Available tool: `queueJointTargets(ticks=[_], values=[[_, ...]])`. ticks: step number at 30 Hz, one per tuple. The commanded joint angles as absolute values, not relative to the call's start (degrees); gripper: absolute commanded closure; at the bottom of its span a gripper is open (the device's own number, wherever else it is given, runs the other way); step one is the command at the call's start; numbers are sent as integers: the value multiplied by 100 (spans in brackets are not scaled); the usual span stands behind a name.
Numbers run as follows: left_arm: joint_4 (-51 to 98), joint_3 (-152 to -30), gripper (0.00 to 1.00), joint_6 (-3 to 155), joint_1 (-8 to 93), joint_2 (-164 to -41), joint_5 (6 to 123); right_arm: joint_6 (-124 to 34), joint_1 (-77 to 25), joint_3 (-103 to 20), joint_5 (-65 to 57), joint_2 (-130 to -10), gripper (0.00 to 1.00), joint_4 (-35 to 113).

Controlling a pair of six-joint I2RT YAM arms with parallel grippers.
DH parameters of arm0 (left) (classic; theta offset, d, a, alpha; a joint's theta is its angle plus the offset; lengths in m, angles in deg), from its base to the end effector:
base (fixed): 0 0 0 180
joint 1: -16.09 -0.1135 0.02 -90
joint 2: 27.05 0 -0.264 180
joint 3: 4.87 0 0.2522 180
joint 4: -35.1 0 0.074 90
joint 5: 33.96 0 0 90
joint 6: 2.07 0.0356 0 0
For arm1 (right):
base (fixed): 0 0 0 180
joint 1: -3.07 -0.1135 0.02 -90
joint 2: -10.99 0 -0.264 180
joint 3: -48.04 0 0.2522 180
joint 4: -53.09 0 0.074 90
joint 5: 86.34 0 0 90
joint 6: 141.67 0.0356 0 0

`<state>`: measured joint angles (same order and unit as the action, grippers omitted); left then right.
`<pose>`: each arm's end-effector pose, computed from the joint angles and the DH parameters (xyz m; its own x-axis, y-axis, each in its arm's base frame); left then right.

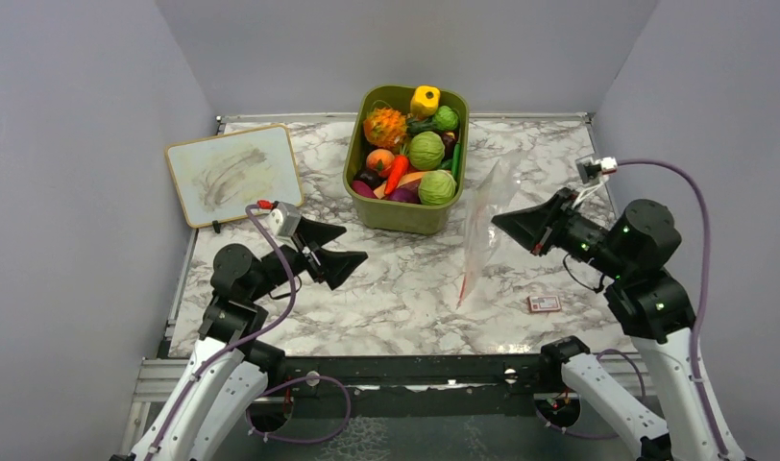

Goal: Place the food in the zip-top bag and seal the zipper
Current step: Open the zipper of the food storage bag at the center of the board.

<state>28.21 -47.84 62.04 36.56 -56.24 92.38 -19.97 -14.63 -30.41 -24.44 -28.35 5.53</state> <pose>0.1204 -0.0675 0.3146 -0.2626 -0.2774 -0.9242 0.7983 0.4755 -0.3695 0.1052 0.0512 0.4245 -0.4933 0.3291 -0.8052 -0.5323 0.6180 0.5787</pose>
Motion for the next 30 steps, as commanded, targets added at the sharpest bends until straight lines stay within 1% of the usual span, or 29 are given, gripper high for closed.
queueJointTargets(ticks=[1,6,10,15,18,22,30], values=[[3360,-4698,11,5876,3700,-5576,9638,-318,-1494,-2181,-3640,-2677,99,2248],[3595,-4650,6,5711,3778,-5553,9766,910,-1500,-1512,-3507,-2544,99,3366],[3762,-4661,5,5575,3793,-5630,9606,1785,-1495,-1130,-3222,-2527,99,4096],[3835,-4689,5,5714,3821,-5834,9326,2332,-1501,-980,-2879,-2688,99,4881],[3928,-4619,6,5637,3931,-6100,8989,2472,-1502,-999,-2790,-2841,99,5043],[4256,-4475,8,5676,4565,-6451,8555,2594,-1504,-915,-2629,-2935,99,5200],[4431,-4835,8,6723,6234,-7206,7040,2787,-1512,-799,-2461,-3186,99,5402]])
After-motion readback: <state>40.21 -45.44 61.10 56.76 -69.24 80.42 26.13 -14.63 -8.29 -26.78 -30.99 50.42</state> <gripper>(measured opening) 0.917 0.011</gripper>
